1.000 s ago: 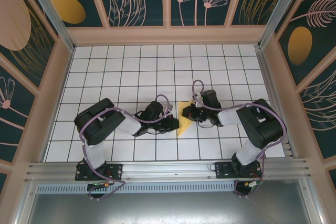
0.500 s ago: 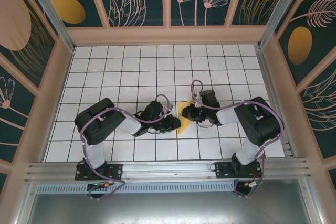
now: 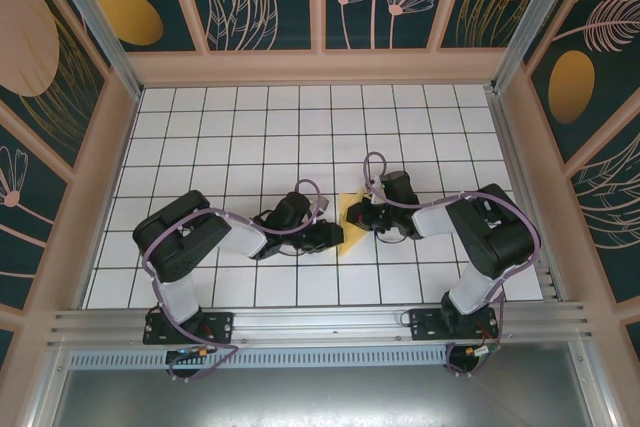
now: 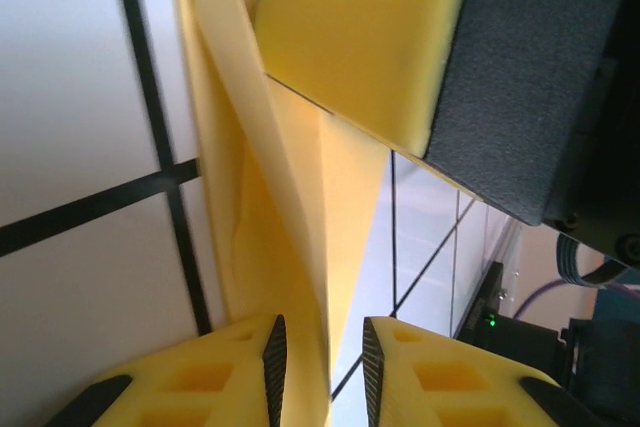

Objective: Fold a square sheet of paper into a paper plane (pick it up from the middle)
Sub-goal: Fourth fold the wing at the center of the table.

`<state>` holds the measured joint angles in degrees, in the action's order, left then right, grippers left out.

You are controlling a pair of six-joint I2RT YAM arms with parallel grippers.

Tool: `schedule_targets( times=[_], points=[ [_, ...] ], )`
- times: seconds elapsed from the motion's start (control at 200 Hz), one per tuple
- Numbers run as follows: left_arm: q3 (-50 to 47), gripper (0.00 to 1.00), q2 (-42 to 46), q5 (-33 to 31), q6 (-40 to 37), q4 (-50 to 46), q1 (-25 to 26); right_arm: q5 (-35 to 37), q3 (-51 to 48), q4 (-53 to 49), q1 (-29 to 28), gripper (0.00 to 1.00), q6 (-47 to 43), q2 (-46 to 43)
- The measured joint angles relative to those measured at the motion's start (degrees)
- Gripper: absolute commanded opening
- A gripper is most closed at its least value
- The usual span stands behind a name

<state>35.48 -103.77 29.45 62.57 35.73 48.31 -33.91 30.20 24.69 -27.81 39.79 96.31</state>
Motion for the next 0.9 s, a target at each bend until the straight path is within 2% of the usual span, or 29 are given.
schedule_targets(
  times=[0.275, 0.425, 0.595, 0.721, 0.901],
  points=[
    [0.9, 0.30, 1.2, -1.2, -1.7, -4.3, 0.0, 0.0, 0.0, 0.0, 0.0, 0.05, -0.3, 0.0],
    [1.0, 0.25, 1.2, -1.3, -2.1, -4.9, 0.0, 0.0, 0.0, 0.0, 0.0, 0.05, -0.3, 0.1],
    [2.9, 0.24, 1.2, -1.6, -3.7, -8.6, 0.2, 0.0, 0.0, 0.0, 0.0, 0.05, -0.3, 0.1],
    [5.4, 0.16, 0.8, -2.8, -5.6, -13.9, 0.6, 0.0, 0.0, 0.0, 0.0, 0.05, -0.3, 0.1],
    [9.4, 0.13, 0.2, -5.6, -8.6, -21.9, 1.7, 0.0, 0.0, 0.0, 0.0, 0.05, -0.3, 0.1]
  ],
)
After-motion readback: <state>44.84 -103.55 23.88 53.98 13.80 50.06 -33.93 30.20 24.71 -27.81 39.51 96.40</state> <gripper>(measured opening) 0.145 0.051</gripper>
